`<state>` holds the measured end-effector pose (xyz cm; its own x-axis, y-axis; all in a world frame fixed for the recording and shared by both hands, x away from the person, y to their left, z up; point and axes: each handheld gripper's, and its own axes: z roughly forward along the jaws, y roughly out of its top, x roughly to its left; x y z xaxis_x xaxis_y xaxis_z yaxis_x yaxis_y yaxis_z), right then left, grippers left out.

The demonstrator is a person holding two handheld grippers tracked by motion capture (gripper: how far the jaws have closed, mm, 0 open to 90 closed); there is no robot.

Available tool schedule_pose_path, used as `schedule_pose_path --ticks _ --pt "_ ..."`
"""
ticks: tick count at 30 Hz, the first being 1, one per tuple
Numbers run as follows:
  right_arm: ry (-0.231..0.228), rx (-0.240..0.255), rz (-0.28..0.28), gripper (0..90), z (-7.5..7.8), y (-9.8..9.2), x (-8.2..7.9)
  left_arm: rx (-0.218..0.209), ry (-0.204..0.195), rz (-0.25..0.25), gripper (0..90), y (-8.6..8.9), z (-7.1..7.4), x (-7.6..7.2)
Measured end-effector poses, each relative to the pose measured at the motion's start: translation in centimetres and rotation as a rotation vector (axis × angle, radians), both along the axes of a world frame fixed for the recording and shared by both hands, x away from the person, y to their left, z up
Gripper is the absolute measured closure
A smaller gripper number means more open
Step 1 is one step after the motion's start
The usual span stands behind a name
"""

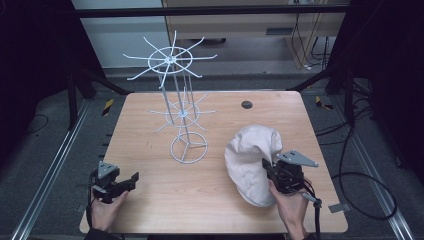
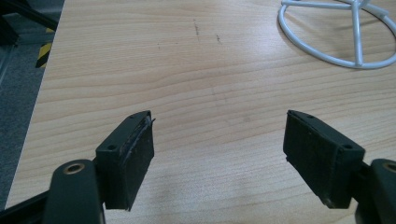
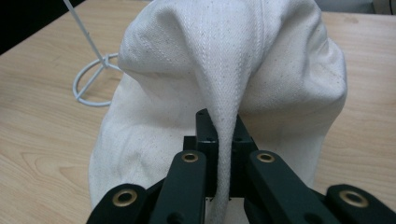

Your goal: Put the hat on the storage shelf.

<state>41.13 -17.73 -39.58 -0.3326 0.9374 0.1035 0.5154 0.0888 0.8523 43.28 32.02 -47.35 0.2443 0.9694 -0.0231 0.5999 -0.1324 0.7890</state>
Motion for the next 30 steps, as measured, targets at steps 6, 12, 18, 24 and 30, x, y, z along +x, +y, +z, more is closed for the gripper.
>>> schedule_pose_path --ticks 6,12,18,24,30 --pt "-0.082 -0.004 -0.013 87.9 1.4 -0.2 -0.4 0.001 0.000 0.001 24.0 0.0 0.0 0.0" --pt "-0.191 -0.001 -0.021 87.9 3.2 -0.2 -0.9 -0.001 0.001 0.000 24.0 0.1 0.0 0.0" --pt "-0.252 0.004 -0.030 88.0 4.3 -0.1 -1.1 0.000 0.002 0.000 24.0 0.0 -0.1 0.0" --pt "-0.293 0.009 -0.027 88.0 5.0 0.1 -1.1 0.000 0.003 0.001 24.0 0.1 -0.1 0.0" --pt "-0.344 0.019 -0.026 88.0 5.8 0.2 -1.2 -0.002 0.004 0.002 24.0 0.1 -0.1 0.0"
